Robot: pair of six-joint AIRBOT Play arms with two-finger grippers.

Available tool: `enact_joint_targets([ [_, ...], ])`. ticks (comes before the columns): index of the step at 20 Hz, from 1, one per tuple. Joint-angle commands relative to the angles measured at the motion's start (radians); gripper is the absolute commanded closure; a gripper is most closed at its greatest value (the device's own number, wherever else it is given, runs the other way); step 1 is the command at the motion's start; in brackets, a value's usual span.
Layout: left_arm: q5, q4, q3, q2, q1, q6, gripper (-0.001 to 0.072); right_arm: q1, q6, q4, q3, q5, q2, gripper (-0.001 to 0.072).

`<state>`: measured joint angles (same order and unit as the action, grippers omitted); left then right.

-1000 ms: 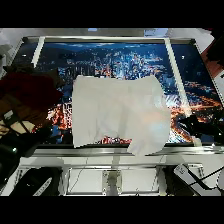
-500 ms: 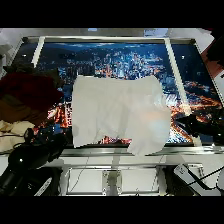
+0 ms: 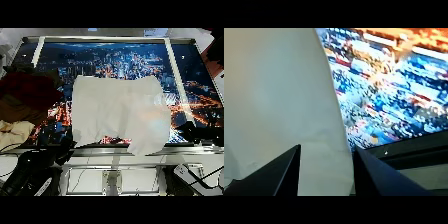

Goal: Fold the shirts.

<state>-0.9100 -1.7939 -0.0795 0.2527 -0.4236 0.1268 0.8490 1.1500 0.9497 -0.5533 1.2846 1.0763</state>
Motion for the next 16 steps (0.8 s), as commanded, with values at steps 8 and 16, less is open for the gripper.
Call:
enact_joint_targets([
  [8,0.109,0.002,0.042,0.000,0.000,-0.077,0.0211,-0.256,0.085,-0.010,0.084,-0.225,0.078,0.0339],
  [16,0.169,0.020,0.044,0.002,0.000,-0.129,0.0211,-0.252,0.078,-0.039,0.084,-0.224,0.092,0.0686],
])
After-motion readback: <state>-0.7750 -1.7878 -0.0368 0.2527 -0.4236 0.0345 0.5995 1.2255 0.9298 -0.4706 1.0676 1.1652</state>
